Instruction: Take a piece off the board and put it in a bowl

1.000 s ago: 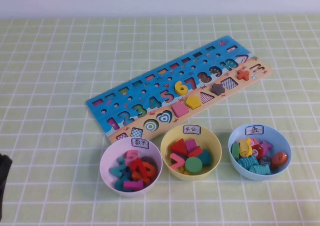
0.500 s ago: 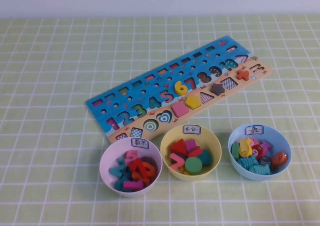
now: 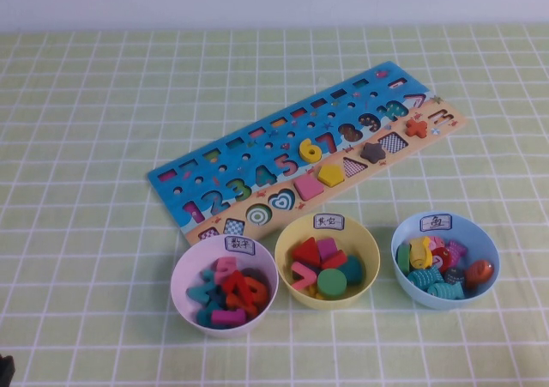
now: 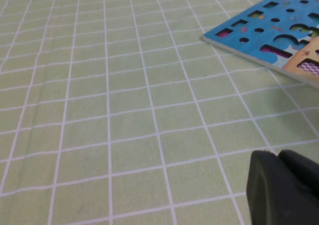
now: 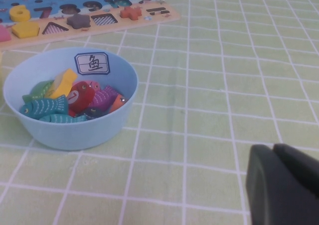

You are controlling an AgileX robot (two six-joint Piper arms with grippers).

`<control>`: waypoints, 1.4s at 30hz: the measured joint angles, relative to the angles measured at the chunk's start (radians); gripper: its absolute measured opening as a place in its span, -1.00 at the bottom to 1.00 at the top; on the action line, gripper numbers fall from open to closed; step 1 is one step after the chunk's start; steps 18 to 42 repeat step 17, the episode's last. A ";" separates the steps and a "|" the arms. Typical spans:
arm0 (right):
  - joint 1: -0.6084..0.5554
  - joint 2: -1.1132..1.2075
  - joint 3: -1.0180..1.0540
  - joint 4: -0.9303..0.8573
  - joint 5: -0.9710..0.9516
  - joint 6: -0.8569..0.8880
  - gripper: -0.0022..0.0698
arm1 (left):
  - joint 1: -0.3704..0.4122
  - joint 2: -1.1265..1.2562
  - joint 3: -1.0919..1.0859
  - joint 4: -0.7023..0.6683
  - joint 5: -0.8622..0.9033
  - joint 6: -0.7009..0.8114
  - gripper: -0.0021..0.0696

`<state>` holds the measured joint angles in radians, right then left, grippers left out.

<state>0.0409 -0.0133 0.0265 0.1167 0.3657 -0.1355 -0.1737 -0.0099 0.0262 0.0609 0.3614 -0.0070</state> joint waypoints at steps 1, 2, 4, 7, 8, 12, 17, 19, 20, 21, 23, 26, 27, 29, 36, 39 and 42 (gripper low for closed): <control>0.000 0.000 0.000 0.000 0.000 0.000 -0.99 | 0.000 0.000 0.000 -0.002 0.000 0.000 -0.95; 0.000 0.000 0.000 0.000 0.000 0.000 -0.99 | 0.000 0.000 0.000 -0.002 0.000 0.000 -0.95; 0.000 0.000 0.000 0.000 0.000 0.000 -0.99 | 0.000 0.000 0.000 -0.010 0.000 0.000 -0.95; 0.000 0.000 0.000 0.000 0.000 0.000 -0.99 | 0.021 0.000 0.000 -0.010 0.000 0.000 -0.95; 0.000 0.000 0.000 0.000 0.000 0.000 -0.99 | 0.036 0.000 0.000 -0.010 0.000 0.000 -0.95; 0.000 0.000 0.000 0.000 0.000 0.000 -0.99 | 0.084 0.000 0.000 -0.010 0.000 0.000 -0.95; 0.000 0.000 0.000 0.000 0.000 0.000 -0.99 | 0.092 0.000 0.000 -0.011 0.000 0.000 -0.95; 0.000 0.000 0.000 0.000 0.000 0.000 -0.99 | 0.092 0.000 0.000 -0.011 0.000 0.000 -0.95; 0.000 0.000 0.000 0.000 0.000 0.000 -0.99 | 0.092 0.000 0.000 -0.011 0.000 0.000 -0.95; 0.000 0.000 0.000 0.000 0.000 0.000 -0.99 | 0.092 0.000 0.000 -0.011 0.000 0.000 -0.95; 0.000 0.000 0.000 0.000 0.000 0.000 -0.99 | 0.092 0.000 0.000 -0.011 0.000 0.000 -0.95; 0.000 0.000 0.000 0.000 0.000 0.000 -0.99 | 0.092 0.000 0.000 -0.011 0.000 0.000 -0.95; 0.000 0.000 0.000 0.000 0.000 0.000 -0.99 | 0.092 0.000 0.000 -0.011 0.000 0.000 -0.95; 0.000 0.000 0.000 0.000 0.000 0.000 -0.99 | 0.092 0.000 0.000 -0.011 0.000 0.000 -0.95; 0.000 0.000 0.000 0.000 0.000 0.000 -0.99 | 0.092 0.000 0.000 -0.011 0.000 0.000 -0.95; 0.000 0.000 0.000 0.000 0.000 0.000 -0.99 | 0.092 0.000 0.000 -0.011 0.000 0.000 -0.95; 0.000 0.000 0.000 0.000 0.000 0.000 -0.99 | 0.092 0.000 0.000 -0.011 0.000 0.000 -0.95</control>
